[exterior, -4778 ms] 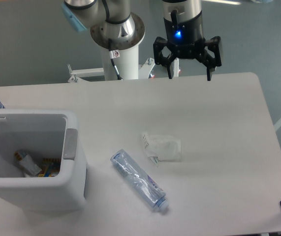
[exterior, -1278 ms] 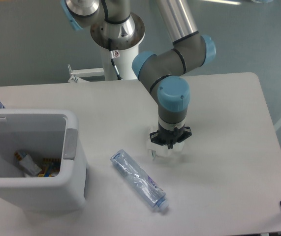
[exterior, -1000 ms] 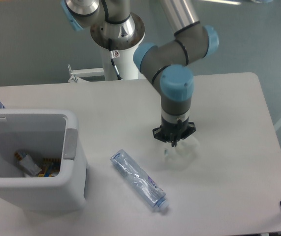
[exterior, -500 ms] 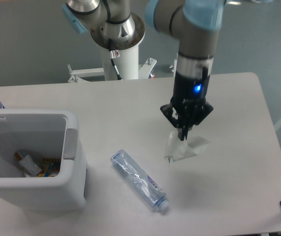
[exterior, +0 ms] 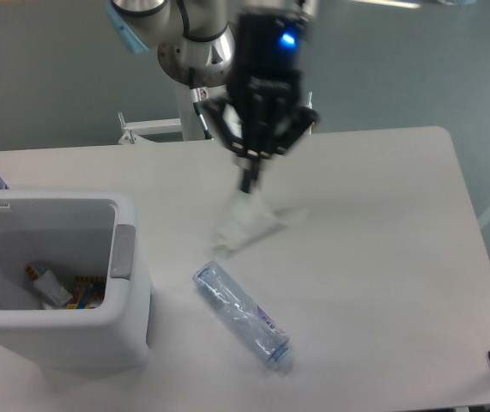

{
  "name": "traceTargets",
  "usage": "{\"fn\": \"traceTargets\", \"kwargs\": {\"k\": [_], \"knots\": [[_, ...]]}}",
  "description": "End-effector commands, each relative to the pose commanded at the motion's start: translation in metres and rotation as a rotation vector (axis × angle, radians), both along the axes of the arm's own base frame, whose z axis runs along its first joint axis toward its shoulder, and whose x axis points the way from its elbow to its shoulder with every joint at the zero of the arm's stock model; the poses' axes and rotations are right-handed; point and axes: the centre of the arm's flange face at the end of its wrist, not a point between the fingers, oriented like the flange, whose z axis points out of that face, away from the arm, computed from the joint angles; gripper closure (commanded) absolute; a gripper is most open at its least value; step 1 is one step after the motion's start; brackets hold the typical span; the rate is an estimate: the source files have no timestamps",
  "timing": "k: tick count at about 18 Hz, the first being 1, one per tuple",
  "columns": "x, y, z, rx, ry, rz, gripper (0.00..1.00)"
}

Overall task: Place the trash in the trash can
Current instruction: 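Lift the plastic bag and carry it over the white bin, then open the gripper to drop the bag into the bin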

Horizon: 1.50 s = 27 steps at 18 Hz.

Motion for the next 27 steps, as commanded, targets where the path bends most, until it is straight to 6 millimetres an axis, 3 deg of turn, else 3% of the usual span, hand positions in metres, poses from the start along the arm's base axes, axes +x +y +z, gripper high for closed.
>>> {"fn": "traceTargets", "kwargs": {"k": [4, 7, 8, 9, 10, 16, 18, 22, 24, 27], "knots": [[0.049, 0.029, -0.009, -0.012, -0.002, -0.111, 1.0], [0.07, 0.057, -0.036, -0.049, -0.029, -0.177, 1.0], [0.073, 0.065, -0.043, -0.057, -0.031, -0.19, 0.8], [0.071, 0.07, -0.049, -0.06, -0.023, -0.203, 0.32], [0.07, 0.071, -0.051, -0.062, -0.012, -0.211, 0.0], [0.068, 0.068, -0.044, -0.052, -0.031, -0.184, 0.0], [0.04, 0.059, -0.042, -0.052, -0.042, -0.118, 0.0], [-0.051, 0.023, -0.06, -0.077, -0.084, 0.056, 0.0], [-0.1, 0.016, -0.091, -0.112, -0.133, 0.128, 0.0], [-0.15, 0.015, -0.142, -0.19, -0.168, 0.202, 0.0]]}}
